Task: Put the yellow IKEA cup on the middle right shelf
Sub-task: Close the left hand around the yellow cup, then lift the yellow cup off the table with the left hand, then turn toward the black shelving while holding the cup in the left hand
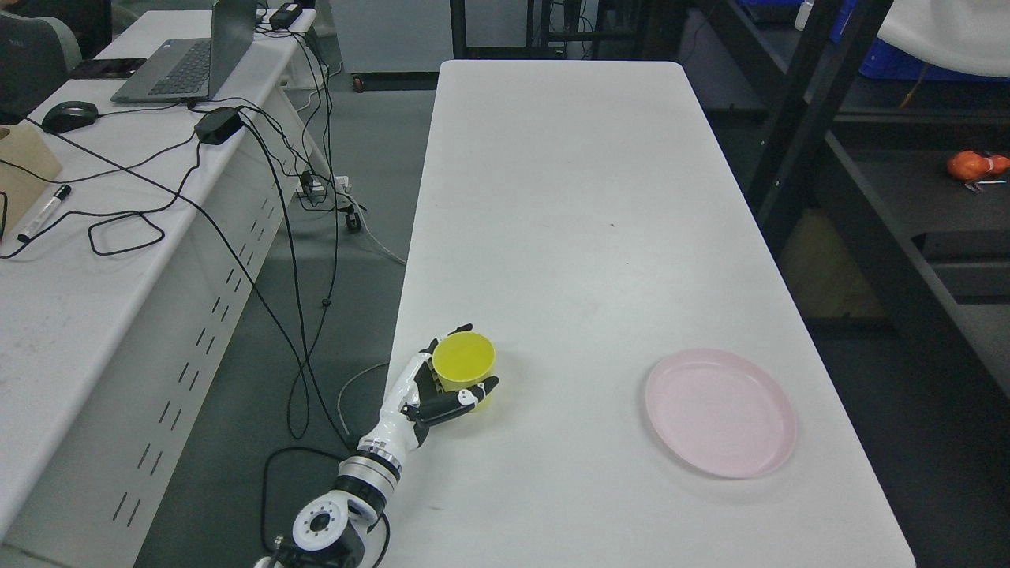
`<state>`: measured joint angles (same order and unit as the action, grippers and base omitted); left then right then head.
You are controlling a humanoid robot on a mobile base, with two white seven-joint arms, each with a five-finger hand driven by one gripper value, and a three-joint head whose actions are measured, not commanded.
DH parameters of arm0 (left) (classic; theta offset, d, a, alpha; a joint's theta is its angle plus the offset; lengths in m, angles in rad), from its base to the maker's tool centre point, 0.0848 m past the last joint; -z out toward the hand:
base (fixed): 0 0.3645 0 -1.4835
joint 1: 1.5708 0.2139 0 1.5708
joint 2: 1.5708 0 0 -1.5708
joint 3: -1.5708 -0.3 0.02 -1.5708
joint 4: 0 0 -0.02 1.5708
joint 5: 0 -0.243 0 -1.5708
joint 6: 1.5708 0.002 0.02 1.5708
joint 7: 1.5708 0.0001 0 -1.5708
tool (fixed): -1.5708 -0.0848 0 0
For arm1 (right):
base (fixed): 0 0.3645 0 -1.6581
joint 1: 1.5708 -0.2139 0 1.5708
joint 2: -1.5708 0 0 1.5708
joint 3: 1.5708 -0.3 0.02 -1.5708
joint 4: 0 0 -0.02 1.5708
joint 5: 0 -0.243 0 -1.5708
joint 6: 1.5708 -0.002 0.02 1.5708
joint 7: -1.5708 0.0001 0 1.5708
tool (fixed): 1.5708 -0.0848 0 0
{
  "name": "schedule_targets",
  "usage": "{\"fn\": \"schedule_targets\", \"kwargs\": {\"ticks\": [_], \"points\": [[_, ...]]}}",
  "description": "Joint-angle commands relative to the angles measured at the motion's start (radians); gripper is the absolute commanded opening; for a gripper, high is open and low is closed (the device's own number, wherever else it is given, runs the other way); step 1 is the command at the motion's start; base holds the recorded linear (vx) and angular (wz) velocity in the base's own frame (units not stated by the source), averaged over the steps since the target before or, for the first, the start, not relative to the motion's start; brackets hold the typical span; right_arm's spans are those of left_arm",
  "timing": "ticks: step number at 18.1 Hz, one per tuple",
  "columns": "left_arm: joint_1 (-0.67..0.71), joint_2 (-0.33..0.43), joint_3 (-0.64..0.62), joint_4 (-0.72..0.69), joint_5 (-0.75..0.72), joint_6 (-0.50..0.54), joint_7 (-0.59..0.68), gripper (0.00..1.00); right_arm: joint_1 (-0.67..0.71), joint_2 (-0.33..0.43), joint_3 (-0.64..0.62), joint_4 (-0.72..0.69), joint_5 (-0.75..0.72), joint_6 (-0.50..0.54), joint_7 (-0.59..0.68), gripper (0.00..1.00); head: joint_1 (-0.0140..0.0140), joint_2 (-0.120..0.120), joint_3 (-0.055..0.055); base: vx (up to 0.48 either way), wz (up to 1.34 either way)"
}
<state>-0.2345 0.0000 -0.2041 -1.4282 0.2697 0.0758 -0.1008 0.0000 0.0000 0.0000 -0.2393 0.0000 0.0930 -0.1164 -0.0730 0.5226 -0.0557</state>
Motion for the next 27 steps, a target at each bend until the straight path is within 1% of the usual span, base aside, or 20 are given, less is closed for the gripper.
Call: {"fn": "schedule_targets", "kwargs": {"ticks": [1,2,3,5,7,9,11,13,15,21,27], "points": [[-0.008,0.017,0.028,0.084,0.002,-0.028,0.0,0.36,0.014,-0.017,0.017,0.0,-0.025,0.001,0.0,0.99,0.0,0.0,0.0,0.0,0.0],[-0.006,0.017,0.05,0.086,0.005,-0.049,0.0,0.25,0.014,-0.017,0.017,0.0,-0.025,0.001,0.0,0.99,0.0,0.0,0.0,0.0,0.0],[-0.003,0.017,0.072,0.081,0.009,-0.083,0.0,0.15,0.014,-0.017,0.017,0.0,-0.025,0.001,0.0,0.99,0.0,0.0,0.0,0.0,0.0],[0.006,0.017,0.095,0.048,0.032,-0.158,0.0,0.0,0.014,-0.017,0.017,0.0,-0.025,0.001,0.0,0.99,0.0,0.0,0.0,0.0,0.0],[0.036,0.017,0.107,-0.076,0.097,-0.171,0.0,0.0,0.014,-0.017,0.017,0.0,-0.025,0.001,0.0,0.99,0.0,0.0,0.0,0.0,0.0],[0.073,0.017,0.126,-0.208,0.109,-0.171,0.0,0.0,0.014,-0.017,0.017,0.0,-0.025,0.001,0.0,0.99,0.0,0.0,0.0,0.0,0.0],[0.09,0.017,0.134,-0.289,0.111,-0.172,0.0,0.0,0.014,-0.017,0.017,0.0,-0.025,0.001,0.0,0.99,0.0,0.0,0.0,0.0,0.0],[0.09,0.017,0.135,-0.339,0.111,-0.175,-0.005,0.0,0.014,-0.017,0.017,0.0,-0.025,0.001,0.0,0.99,0.0,0.0,0.0,-0.017,0.0],[0.09,0.017,0.129,-0.347,0.111,-0.189,-0.026,0.0,0.014,-0.017,0.017,0.0,-0.025,0.001,0.0,0.99,0.0,0.0,0.0,-0.065,0.0],[0.09,0.017,0.126,-0.347,0.111,-0.191,-0.03,0.0,0.014,-0.017,0.017,0.0,-0.025,0.001,0.0,0.99,0.0,0.0,0.0,-0.13,-0.02],[0.095,0.017,0.114,-0.345,0.111,-0.189,-0.03,0.0,0.014,-0.017,0.017,0.0,-0.025,0.001,0.0,0.99,0.0,0.0,0.0,-0.234,-0.12]]}}
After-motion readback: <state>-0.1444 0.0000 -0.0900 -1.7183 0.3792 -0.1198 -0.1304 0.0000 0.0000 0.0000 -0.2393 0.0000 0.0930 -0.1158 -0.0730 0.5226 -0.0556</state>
